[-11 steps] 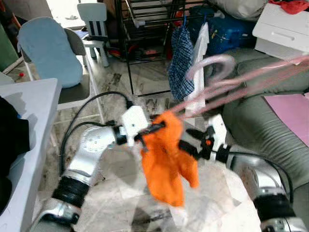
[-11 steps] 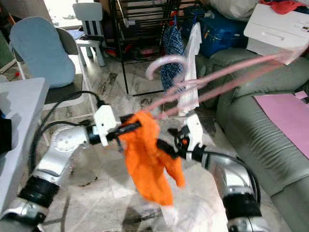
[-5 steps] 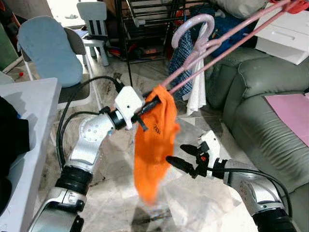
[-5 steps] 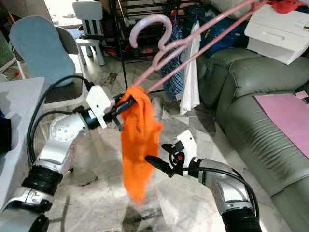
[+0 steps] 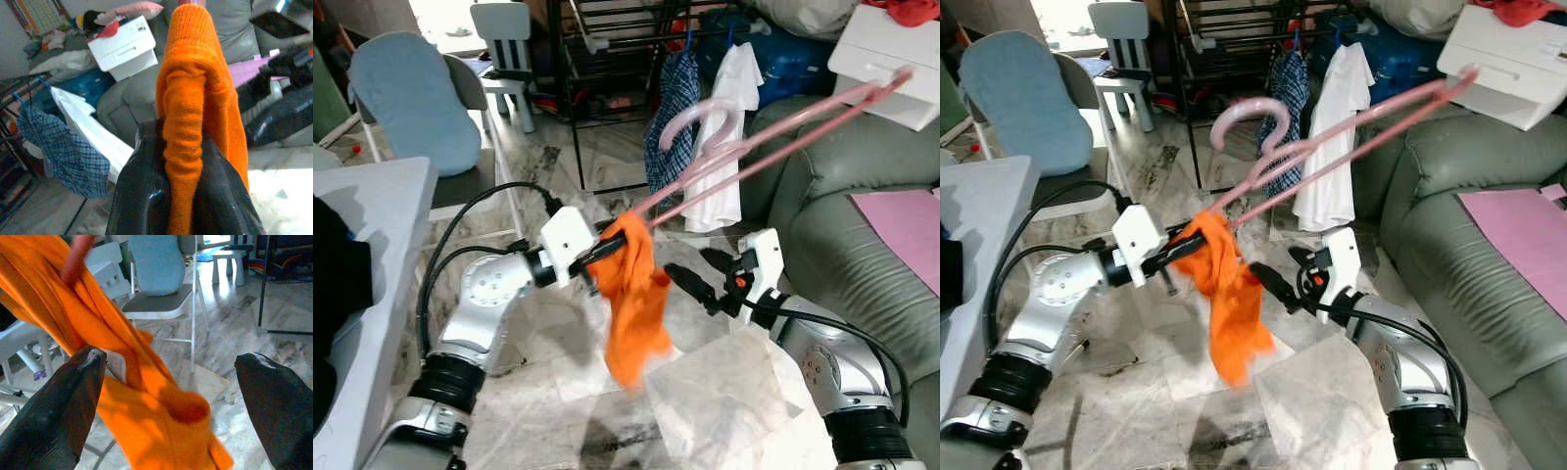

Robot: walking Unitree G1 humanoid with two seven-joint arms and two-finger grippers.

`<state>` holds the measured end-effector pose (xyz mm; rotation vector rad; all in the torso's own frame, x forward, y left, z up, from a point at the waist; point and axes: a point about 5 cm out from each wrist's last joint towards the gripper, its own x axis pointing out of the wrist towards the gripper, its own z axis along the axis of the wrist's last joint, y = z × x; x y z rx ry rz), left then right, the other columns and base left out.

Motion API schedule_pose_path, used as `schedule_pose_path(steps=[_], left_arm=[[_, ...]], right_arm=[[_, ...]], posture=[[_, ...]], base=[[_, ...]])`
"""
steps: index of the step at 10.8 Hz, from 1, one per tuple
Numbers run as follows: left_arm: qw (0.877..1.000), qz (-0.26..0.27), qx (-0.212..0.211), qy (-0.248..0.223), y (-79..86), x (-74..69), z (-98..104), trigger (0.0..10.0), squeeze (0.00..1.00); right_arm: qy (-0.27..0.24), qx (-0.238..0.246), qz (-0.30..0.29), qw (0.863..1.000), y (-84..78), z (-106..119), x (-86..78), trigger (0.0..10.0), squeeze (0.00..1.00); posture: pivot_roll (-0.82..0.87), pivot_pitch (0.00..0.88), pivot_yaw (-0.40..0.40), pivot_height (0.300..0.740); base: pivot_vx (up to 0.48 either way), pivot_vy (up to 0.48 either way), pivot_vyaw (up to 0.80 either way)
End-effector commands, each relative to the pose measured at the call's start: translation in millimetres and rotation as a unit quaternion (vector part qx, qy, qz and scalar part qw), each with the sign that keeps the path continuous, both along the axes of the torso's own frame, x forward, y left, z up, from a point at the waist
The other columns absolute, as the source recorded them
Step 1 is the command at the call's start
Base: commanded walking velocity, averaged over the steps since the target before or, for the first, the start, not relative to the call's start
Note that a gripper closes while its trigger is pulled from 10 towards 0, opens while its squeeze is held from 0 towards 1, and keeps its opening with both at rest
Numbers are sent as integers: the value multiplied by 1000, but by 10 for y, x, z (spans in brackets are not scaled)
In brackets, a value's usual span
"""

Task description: Hang hanger

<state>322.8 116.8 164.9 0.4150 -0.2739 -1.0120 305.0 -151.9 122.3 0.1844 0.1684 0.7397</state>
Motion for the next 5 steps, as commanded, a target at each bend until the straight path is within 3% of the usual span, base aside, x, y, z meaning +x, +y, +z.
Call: schedule_pose_path(steps=[1, 5], left_arm=[[1000, -11, 1, -17, -5, 1, 70, 0, 0], [996, -69, -28, -45, -209, -131, 278, 0, 0]], right_arm=[[-9, 5, 5, 1000, 5, 43, -4, 10000, 0], [1, 3, 2, 1000, 13, 6, 47, 10000, 0]], posture=[[-108, 47, 19, 740], [-105, 51, 15, 740]], base=[[0, 0, 0], [0, 0, 0]])
